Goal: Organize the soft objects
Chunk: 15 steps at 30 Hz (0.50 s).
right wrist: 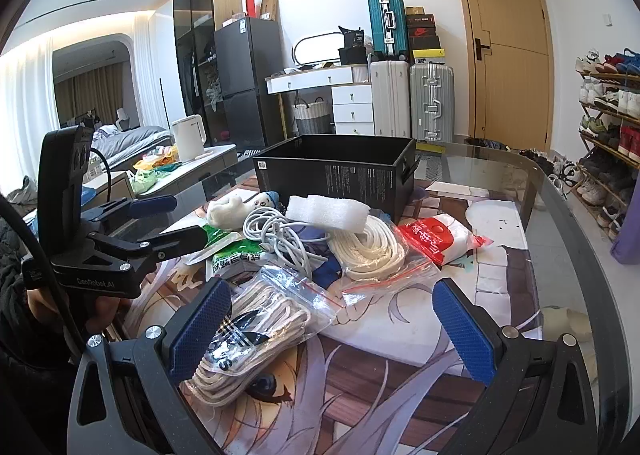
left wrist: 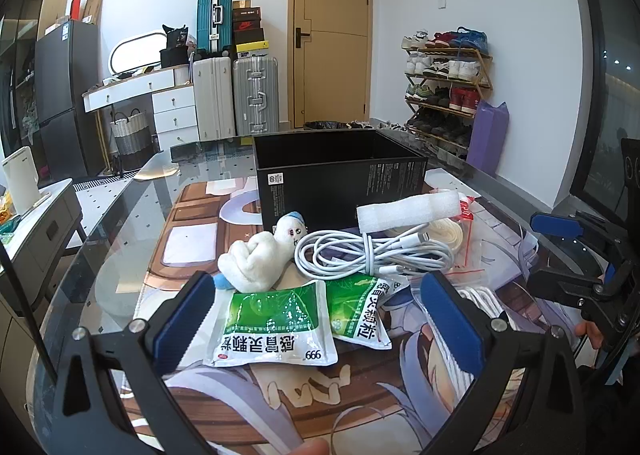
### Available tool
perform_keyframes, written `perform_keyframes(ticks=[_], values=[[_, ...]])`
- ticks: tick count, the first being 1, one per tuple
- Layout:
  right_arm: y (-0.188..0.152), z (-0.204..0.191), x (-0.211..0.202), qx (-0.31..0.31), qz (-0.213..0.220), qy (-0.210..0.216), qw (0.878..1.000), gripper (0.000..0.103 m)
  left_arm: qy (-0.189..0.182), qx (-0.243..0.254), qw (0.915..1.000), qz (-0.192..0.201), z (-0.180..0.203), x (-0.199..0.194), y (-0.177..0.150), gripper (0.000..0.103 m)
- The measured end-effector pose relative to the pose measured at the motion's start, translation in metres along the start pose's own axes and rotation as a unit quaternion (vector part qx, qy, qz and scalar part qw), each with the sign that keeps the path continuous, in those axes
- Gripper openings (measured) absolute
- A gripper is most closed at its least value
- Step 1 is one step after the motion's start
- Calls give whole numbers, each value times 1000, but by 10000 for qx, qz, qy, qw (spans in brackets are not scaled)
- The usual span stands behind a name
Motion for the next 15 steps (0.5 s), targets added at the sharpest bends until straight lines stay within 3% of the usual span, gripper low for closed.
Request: perform_keyframes(ticks=[10,15], values=[[-2,-8,4,-29,-76,-186,9998,103,-18,41,10000,-39,0,1,-1,103],[-8,-16,8,-49,-313,-208,9993,103,-29,16,10000,-52,-1,1,-2,103]])
Point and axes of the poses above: each gripper's, at about its wrist camera, not at the fingertips, and x roughly the way its jaws point, z to its right, y to its top, the point moved 6 cm from there along x, roughly the way its jaws point, and after that the axes turned 13 degrees about x, right-handed, at the moved point
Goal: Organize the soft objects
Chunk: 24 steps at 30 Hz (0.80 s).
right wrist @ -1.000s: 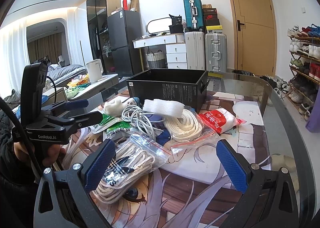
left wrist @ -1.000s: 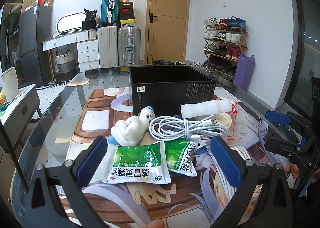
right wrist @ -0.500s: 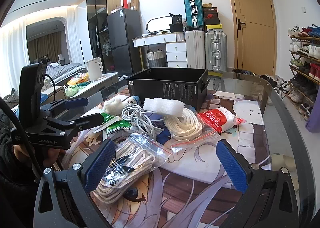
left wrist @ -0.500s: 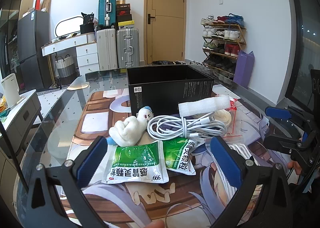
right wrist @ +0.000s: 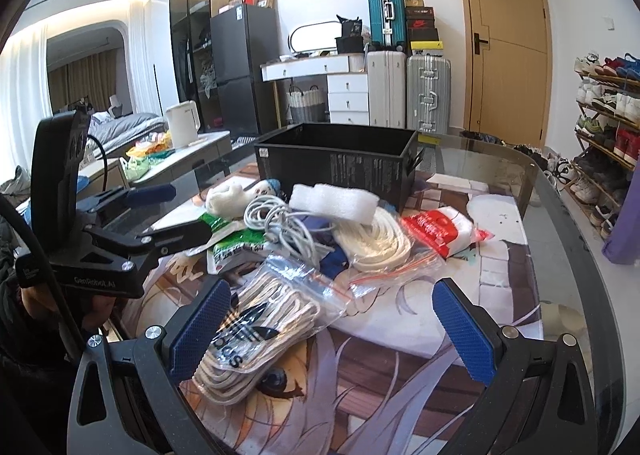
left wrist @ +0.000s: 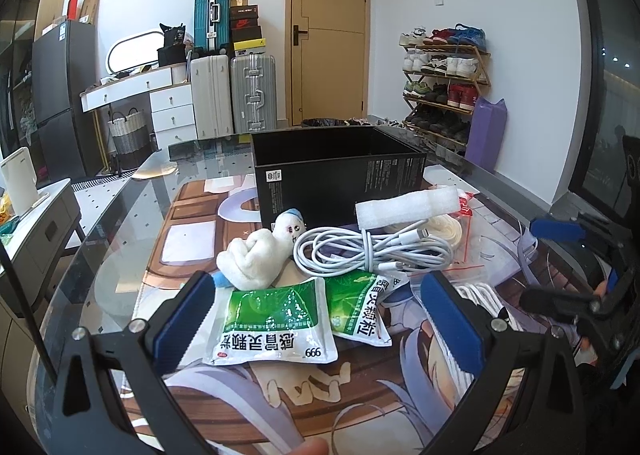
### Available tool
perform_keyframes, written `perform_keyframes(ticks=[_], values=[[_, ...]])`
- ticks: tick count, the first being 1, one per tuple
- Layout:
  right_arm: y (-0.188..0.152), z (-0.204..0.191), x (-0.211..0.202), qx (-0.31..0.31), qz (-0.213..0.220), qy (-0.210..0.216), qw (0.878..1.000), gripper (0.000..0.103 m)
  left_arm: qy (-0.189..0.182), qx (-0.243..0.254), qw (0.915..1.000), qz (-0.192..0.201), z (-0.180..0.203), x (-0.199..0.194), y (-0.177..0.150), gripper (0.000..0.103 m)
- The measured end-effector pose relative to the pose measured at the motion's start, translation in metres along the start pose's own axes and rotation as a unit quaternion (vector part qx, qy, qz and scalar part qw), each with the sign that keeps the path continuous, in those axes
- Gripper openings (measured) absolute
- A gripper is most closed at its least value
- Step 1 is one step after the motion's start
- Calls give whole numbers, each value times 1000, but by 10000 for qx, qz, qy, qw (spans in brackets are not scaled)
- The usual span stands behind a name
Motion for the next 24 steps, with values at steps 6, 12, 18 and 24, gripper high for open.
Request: perform_keyframes(ticks=[6,12,18,24], values=[[-12,-13,5,2,-248,18,9997,103,-43,-91,9999,-15,-4,1,-1,103],[-17,-25,10,-2,-426,39,9991,102,-51,-146,9999,-24,-8,1,0,103],[-20,-44,20,-115,-525,14,9986,102,-59,-209,9998,-33,-11,2,0,103],[-25,-45,34,-129,-633,-259,9976,102,-59,-208,9998,-40,-11,2,0,103]])
Point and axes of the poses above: each gripper's, at about its wrist camera, not at the fingertips, and x roughly the way its jaws point, z to its right, y to its top, the point moved 6 cm from there along x, roughly the way its jaws point, and after that the axes turned 13 degrees about x, right-handed, at the moved point
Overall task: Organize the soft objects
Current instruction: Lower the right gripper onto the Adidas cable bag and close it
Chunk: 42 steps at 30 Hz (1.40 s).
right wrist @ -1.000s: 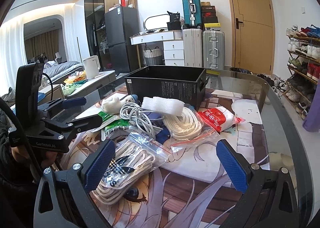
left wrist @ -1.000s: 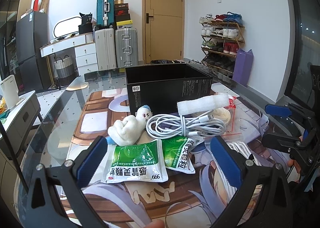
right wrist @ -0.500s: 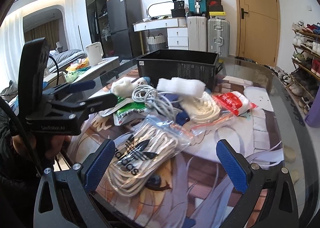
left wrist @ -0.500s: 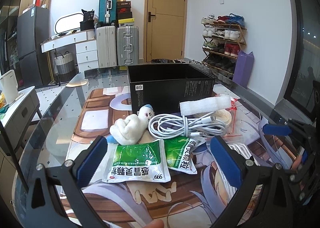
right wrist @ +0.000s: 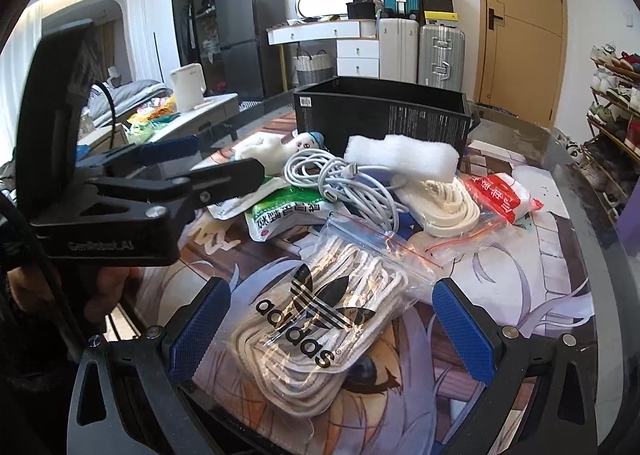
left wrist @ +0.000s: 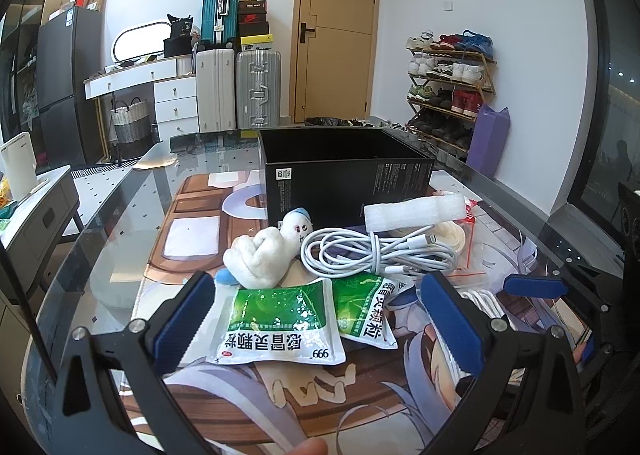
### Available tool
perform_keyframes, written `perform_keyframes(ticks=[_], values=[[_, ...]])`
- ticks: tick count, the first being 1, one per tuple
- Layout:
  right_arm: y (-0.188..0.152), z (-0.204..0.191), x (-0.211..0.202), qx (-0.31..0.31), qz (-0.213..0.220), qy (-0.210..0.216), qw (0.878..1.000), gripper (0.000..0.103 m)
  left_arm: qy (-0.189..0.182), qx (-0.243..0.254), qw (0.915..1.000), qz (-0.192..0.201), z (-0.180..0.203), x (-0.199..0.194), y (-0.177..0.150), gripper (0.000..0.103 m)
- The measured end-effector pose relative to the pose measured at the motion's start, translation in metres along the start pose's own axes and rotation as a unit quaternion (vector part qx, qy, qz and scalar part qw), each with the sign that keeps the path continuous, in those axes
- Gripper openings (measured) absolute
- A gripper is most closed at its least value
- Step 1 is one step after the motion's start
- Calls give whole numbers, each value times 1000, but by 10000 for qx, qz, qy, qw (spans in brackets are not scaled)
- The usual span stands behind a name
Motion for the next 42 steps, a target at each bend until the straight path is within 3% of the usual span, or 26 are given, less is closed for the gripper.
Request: perform_keyframes(ticks=[14,22,31,42], values=[[-12,41,-2,378,-309,-379,9981,102,27,5,10000,2,-1,0,-1,103],[-17,40,0,399,-154,-652,9970,102,28,5,10000,-1,-1,0,-1,103],[-16,39,-2,458,187,-682,9964,101,38,-22,9999,-152,-4,4,-2,103],[-15,38,-8,430,453,-510,9967,67,213,-258,9984,-460,-28,6,-4,103]])
Point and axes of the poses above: each gripper's, at about its wrist camera, not at the fingertips, and x roughly the way its jaws point, z to its right, y to its top, the point moved 6 cm from there along x, roughly the way its jaws point, and after that the axes turned 13 degrees about x, right-handed, at the moved point
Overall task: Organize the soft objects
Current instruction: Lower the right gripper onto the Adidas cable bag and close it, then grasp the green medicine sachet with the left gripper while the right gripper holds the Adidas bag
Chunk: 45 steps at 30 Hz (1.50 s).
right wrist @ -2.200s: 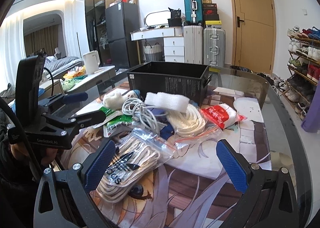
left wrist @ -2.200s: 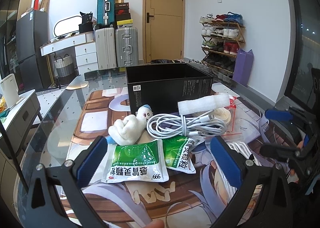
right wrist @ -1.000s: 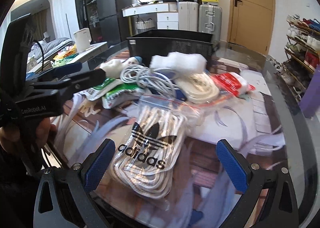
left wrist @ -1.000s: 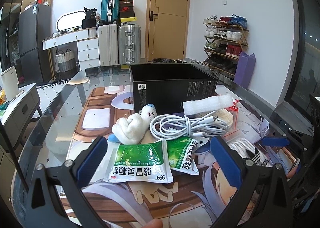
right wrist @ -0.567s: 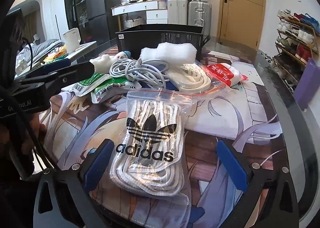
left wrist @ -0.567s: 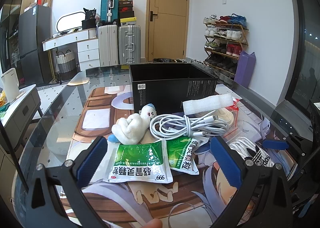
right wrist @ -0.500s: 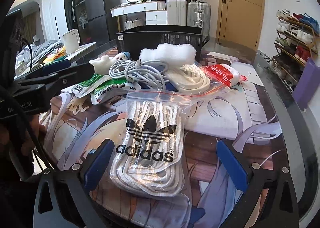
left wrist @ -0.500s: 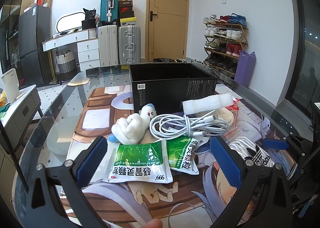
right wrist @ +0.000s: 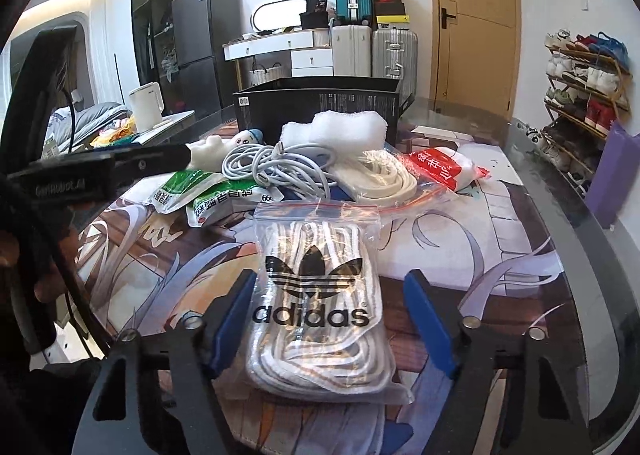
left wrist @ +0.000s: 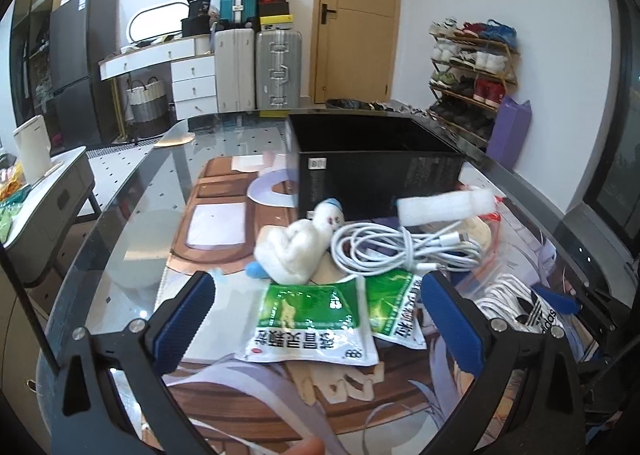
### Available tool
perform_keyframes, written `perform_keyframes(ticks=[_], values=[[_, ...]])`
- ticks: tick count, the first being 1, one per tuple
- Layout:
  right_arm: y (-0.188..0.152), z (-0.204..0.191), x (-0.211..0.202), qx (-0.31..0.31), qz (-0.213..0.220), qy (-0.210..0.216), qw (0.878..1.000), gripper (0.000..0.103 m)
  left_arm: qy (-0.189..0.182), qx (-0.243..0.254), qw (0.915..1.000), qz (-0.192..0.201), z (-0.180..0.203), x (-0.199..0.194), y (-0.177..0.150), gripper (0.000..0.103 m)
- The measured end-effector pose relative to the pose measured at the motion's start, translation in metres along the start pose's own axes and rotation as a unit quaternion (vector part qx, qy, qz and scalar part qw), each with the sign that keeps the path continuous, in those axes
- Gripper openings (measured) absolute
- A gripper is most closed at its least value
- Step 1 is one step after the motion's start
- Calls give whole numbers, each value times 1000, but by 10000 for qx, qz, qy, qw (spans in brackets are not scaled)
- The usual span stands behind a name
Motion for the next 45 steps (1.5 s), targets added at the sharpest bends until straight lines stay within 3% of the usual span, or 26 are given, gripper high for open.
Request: perform_keyframes(ticks=[6,16,19,28,33,45], values=[[1,0,-3,18,27,126,9999,52,54,14,9995,-302,-2,9,-7,103],[3,2,-13,-2,188,241,9995,50,-103,-174,9959,-876,-5,29,-17,101],[5,2,-14,53,146,345,9993,50,-283,-328,9942,-983,-5,33,-21,94],[10,2,-18,107,155,470,9987,50,-367,-222,9943,-979,2,33,-19,75],[13,-1,-20,46,187,485,9986,50,-392,-105,9952,-891,4,27,-18,55],[20,-4,-27,-14,326,485,9983,50,-558,-25,9953,-795,6,16,-20,47]])
Point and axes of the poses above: each gripper's, at about its wrist camera, not at the fingertips, and x roughly the way its jaws point, z to its right, y to its top, the point moved 6 cm from there along x, roughly the way its jaws point, and after that the axes turned 13 degrees about x, right-handed, at the moved point
